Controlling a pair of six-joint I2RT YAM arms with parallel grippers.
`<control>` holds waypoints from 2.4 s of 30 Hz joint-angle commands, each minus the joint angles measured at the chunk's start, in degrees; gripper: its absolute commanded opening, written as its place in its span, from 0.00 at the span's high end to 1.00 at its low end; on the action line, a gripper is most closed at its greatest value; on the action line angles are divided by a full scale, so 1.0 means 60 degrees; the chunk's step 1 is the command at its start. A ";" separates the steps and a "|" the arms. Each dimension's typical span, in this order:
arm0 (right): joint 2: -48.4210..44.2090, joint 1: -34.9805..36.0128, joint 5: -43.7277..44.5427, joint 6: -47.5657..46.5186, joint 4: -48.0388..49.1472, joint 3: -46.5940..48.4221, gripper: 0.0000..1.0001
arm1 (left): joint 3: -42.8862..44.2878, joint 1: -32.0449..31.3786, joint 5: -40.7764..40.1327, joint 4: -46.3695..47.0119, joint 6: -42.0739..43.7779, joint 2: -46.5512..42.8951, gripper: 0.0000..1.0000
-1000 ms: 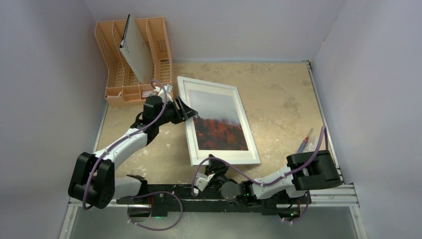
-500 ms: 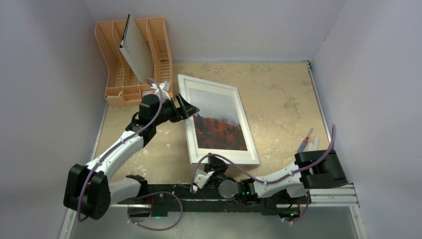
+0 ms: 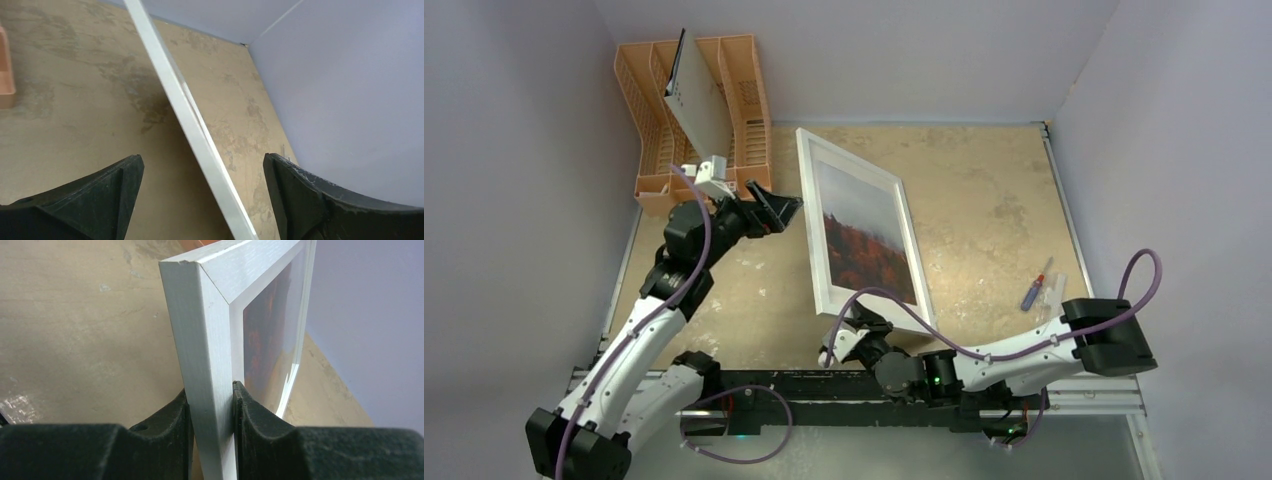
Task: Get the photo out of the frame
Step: Turn over the photo frame at the center of the board.
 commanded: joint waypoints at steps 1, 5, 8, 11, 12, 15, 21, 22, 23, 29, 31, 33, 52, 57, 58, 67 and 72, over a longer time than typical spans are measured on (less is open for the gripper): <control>-0.0675 0.0033 -0.0063 0.1616 0.0289 0.0929 0.82 | -0.0453 -0.0023 -0.2086 -0.0746 -0.0260 -0.1105 0.04; -0.1026 0.0072 -0.0147 0.1641 0.0052 0.1280 0.82 | -0.0732 -0.0019 -0.3136 -0.1754 -0.0518 -0.1757 0.04; -0.1382 0.0072 -0.0481 0.1921 -0.0090 0.1358 0.82 | -0.1015 -0.0019 -0.3298 -0.2134 -0.0599 -0.1951 0.04; -0.1758 0.0072 -0.0716 0.2572 -0.0500 0.1404 0.82 | -0.1442 -0.0020 -0.3187 -0.2259 -0.0785 -0.2103 0.04; -0.1881 0.0072 -0.0718 0.2766 -0.0550 0.1380 0.82 | -0.1576 -0.0029 -0.3134 -0.2253 -0.0850 -0.2138 0.04; -0.2339 0.0072 -0.0833 0.3296 -0.0584 0.1215 0.83 | -0.1884 -0.0027 -0.2946 -0.2114 -0.0956 -0.2139 0.04; -0.3415 0.0072 -0.1135 0.4287 -0.0834 0.0970 0.83 | -0.2058 -0.0030 -0.2455 -0.1794 -0.0899 -0.1589 0.04; -0.3557 0.0072 -0.1223 0.4617 -0.0844 0.0888 0.83 | -0.2101 -0.0030 -0.2349 -0.1680 -0.0899 -0.1413 0.04; -0.3661 0.0065 -0.1193 0.4610 -0.0738 0.0748 0.83 | -0.2153 -0.0030 -0.2297 -0.1525 -0.0900 -0.1283 0.04; -0.4015 0.0029 -0.0189 0.5001 -0.0093 0.0049 0.82 | -0.2388 -0.0030 -0.1531 -0.0933 -0.0906 -0.0645 0.05; -0.3972 -0.0018 0.0336 0.5581 -0.0051 -0.0133 0.82 | -0.2468 -0.0030 -0.1381 -0.0806 -0.0887 -0.0508 0.05; -0.3866 -0.0059 0.1136 0.6358 -0.0401 -0.0222 0.82 | -0.2549 -0.0030 -0.1279 -0.0681 -0.0877 -0.0394 0.05; -0.3983 -0.0675 0.1343 1.7054 -0.7000 -0.1003 0.81 | -0.3674 -0.0030 -0.0384 0.0273 -0.0273 0.0259 0.05; -0.3675 -0.0675 0.0652 1.8797 -0.7232 -0.1546 0.80 | -0.4006 -0.0030 -0.0192 0.0200 0.0125 0.0132 0.05; -0.3650 -0.0675 0.0564 1.9163 -0.7353 -0.1642 0.80 | -0.3969 -0.0030 -0.0277 -0.0019 0.0265 0.0097 0.05; -0.3522 -0.0753 -0.0090 2.1446 -0.6567 -0.2970 0.75 | -0.4180 -0.0030 -0.0917 -0.1018 0.0703 -0.0443 0.05; -0.3396 -0.0873 -0.0563 2.2133 -0.5662 -0.3681 0.75 | -0.4399 -0.0030 -0.0781 -0.0784 0.0654 -0.0293 0.05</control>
